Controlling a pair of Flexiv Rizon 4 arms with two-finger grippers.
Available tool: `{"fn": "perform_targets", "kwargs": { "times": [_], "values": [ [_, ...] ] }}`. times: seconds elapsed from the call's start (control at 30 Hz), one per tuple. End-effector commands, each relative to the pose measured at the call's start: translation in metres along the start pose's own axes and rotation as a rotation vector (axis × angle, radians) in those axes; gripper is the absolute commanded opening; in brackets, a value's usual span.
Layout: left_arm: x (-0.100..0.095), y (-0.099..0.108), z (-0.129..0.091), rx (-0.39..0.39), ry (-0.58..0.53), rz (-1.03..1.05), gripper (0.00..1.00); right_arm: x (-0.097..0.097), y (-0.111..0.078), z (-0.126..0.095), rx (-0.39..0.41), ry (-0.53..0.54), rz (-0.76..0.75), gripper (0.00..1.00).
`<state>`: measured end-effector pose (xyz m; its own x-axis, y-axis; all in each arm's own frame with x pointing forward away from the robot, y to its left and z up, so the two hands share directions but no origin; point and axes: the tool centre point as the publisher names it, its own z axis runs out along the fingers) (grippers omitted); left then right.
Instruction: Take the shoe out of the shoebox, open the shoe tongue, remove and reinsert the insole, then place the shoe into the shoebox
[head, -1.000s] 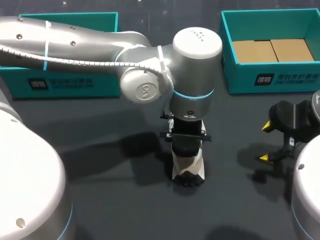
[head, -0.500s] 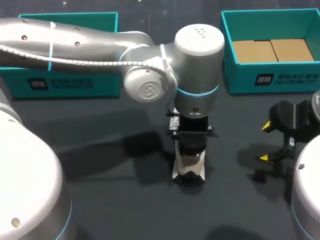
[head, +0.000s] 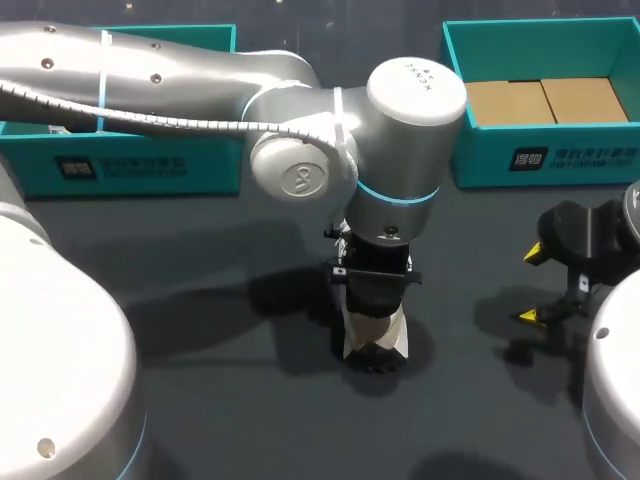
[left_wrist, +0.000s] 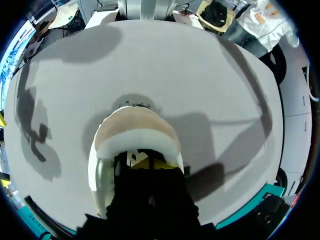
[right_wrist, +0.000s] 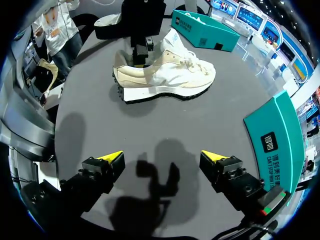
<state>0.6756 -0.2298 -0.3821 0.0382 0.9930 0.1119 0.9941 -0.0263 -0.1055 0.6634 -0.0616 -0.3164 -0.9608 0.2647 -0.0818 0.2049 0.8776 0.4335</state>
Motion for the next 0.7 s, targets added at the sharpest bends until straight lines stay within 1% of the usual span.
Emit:
{"fn": "perform_targets", "kwargs": {
  "times": [0.03, 0.13, 0.2, 0.3, 0.4, 0.5, 0.6, 0.7],
  "values": [
    [-0.017, 0.010, 0.026, 0.022, 0.023, -0.009, 0.00, 0.002, 0.000, -0.001, 0.002, -0.003, 0.000, 1.00],
    [-0.020, 0.010, 0.030, 0.031, 0.001, -0.018, 0.00, 0.002, 0.000, -0.001, 0.002, -0.003, 0.000, 1.00],
    [-0.021, 0.010, 0.025, 0.037, -0.040, -0.031, 0.00, 0.002, 0.000, -0.001, 0.002, -0.003, 0.000, 1.00],
    [-0.020, 0.009, 0.010, 0.039, -0.112, -0.037, 0.00, 0.002, 0.000, -0.001, 0.002, -0.003, 0.000, 1.00],
    [-0.019, 0.003, -0.009, 0.053, -0.177, -0.023, 0.00, 0.002, 0.000, -0.001, 0.002, -0.003, 0.000, 1.00],
    [-0.018, -0.007, -0.020, 0.093, -0.211, 0.013, 0.00, 0.002, 0.000, -0.001, 0.002, -0.003, 0.000, 1.00],
    [-0.021, -0.015, -0.021, 0.159, -0.234, 0.062, 0.00, 0.002, 0.000, -0.001, 0.002, -0.003, 0.000, 1.00],
    [-0.026, -0.021, -0.008, 0.191, -0.219, 0.074, 0.00, 0.002, 0.000, -0.001, 0.002, -0.003, 0.000, 1.00]
  ]
}}
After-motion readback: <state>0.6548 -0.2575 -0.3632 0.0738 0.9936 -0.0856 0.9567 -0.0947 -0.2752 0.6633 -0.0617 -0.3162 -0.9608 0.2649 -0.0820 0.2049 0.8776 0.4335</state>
